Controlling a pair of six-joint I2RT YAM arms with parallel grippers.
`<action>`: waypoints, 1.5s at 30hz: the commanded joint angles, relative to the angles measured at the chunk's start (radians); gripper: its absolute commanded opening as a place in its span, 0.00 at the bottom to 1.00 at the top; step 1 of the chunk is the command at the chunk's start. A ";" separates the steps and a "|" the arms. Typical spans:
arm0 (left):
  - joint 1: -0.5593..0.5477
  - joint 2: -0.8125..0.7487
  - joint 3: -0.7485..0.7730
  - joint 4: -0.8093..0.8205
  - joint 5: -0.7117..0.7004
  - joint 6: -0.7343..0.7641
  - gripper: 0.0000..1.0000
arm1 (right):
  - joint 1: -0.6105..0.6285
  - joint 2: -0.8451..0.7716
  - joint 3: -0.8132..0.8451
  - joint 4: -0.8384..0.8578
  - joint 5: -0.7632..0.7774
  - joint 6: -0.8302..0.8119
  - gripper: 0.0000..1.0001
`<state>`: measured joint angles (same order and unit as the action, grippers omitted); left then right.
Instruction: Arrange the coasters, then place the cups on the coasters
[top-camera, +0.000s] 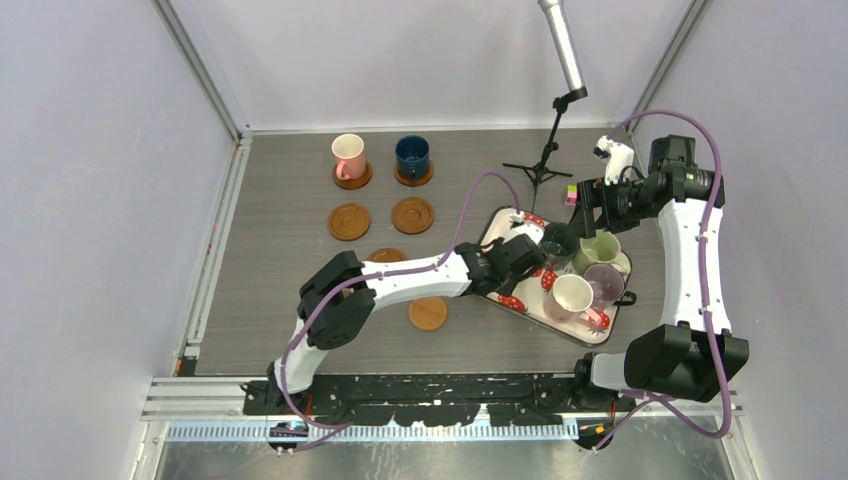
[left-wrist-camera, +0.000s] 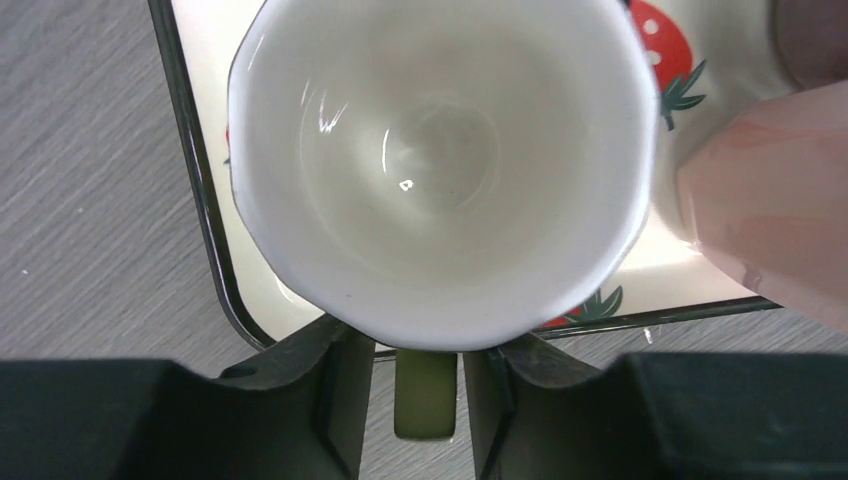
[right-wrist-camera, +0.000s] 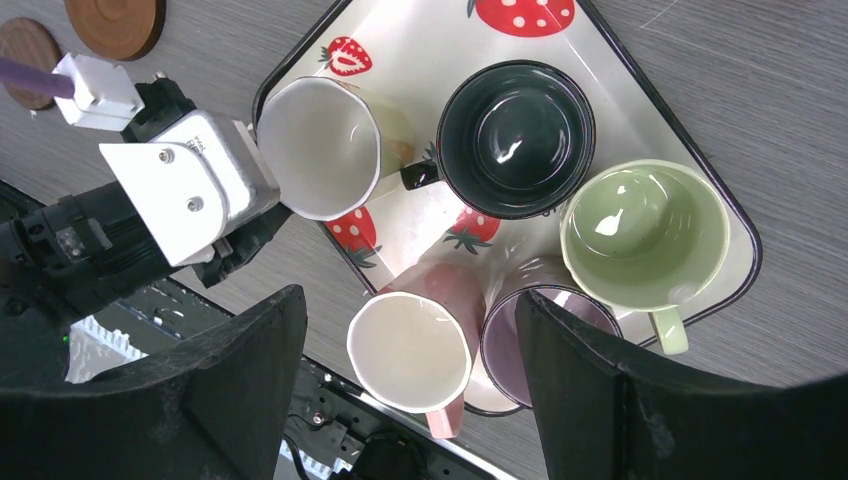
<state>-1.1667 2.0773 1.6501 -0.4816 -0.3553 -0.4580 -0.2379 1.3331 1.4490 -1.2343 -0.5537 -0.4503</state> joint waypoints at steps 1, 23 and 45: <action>0.004 -0.064 -0.008 0.096 0.001 0.050 0.33 | -0.003 -0.029 0.001 0.009 -0.023 -0.008 0.81; 0.111 -0.313 -0.029 -0.046 -0.194 0.063 0.00 | -0.004 -0.035 -0.022 0.048 -0.036 0.047 0.81; 0.886 -0.779 -0.526 0.125 0.128 0.185 0.00 | 0.009 -0.029 -0.144 0.205 -0.100 0.193 0.81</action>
<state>-0.3462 1.3716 1.1954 -0.5552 -0.3027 -0.3439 -0.2371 1.3266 1.3144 -1.1099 -0.6216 -0.3080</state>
